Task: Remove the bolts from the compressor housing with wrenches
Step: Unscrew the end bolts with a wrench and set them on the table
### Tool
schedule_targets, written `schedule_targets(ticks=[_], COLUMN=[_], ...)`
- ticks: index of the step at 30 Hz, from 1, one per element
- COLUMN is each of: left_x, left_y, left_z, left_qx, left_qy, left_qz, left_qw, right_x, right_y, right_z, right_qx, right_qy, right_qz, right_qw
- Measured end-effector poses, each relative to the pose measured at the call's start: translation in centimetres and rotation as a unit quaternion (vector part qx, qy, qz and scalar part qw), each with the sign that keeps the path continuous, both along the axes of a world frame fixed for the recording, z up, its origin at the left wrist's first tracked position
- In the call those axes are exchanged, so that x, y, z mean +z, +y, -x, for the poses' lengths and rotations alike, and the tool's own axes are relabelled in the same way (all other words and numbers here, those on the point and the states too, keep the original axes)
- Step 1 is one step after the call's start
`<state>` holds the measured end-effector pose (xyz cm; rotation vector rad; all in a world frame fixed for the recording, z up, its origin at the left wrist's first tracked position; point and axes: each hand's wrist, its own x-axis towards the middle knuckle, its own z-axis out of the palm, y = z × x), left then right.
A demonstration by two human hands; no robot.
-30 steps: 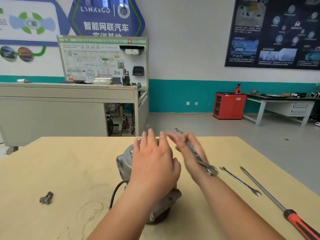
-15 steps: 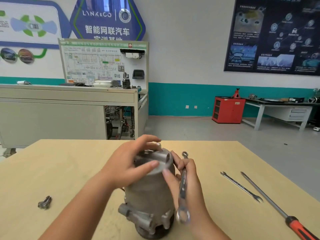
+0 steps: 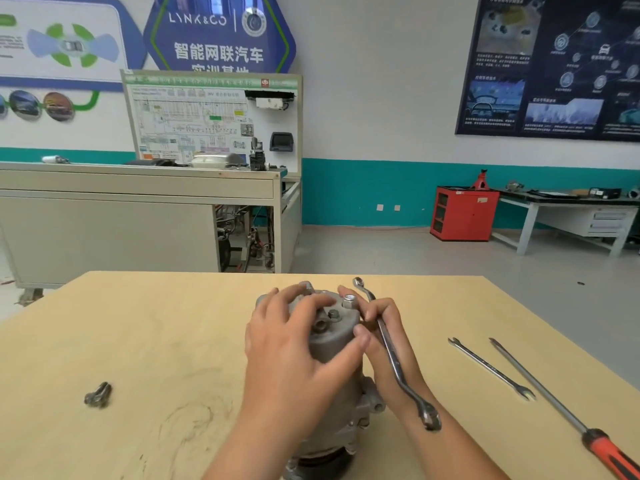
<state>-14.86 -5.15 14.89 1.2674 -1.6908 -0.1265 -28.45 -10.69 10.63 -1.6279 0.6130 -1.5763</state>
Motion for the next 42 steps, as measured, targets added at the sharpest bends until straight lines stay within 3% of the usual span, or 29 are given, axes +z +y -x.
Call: schedule_targets(ticks=[4,10,14,18,21,24,30,33,38,42], left_x=[-0.4,0.2,0.4,-0.7,-0.9,0.2,2.8,3.1,2.8,2.2], left_y=[-1.4,-4.8,-6.1,-6.3,-5.6,-4.6,-1.7,-1.4,-2.7,-2.8], left_z=[-0.6,-3.9,-4.5,-4.5,-4.1,-3.8,-2.9,-2.4,-1.7,-1.3], left_qx=[-0.051,-0.267,-0.306,-0.290,-0.273,-0.236,-0.183,-0.146,-0.089,-0.087], left_qy=[0.047,0.175,0.212,0.305,0.304,0.275,0.052,-0.077,-0.232,-0.205], left_qz=[0.055,-0.036,-0.063,-0.106,-0.143,-0.120,0.012,0.038,-0.008,0.025], left_qw=[0.996,0.947,0.926,0.901,0.901,0.924,0.982,0.985,0.969,0.975], right_x=[-0.6,-1.6,-0.9,0.9,2.1,2.4,3.0,3.5,4.8,6.3], right_y=[0.9,5.4,8.6,9.6,9.1,8.2,7.3,7.8,8.8,9.1], right_z=[-1.0,-2.4,-2.0,0.1,1.0,1.7,2.6,3.1,3.3,2.9], right_qx=[-0.004,-0.170,-0.244,-0.186,-0.164,-0.155,-0.149,-0.173,-0.224,-0.233], right_qy=[-0.033,0.031,0.093,0.032,-0.067,-0.142,-0.082,-0.021,0.104,0.199], right_qz=[0.000,0.071,0.082,0.045,0.007,-0.036,0.019,0.039,0.022,0.063], right_qw=[0.999,0.982,0.962,0.981,0.984,0.977,0.985,0.984,0.969,0.950])
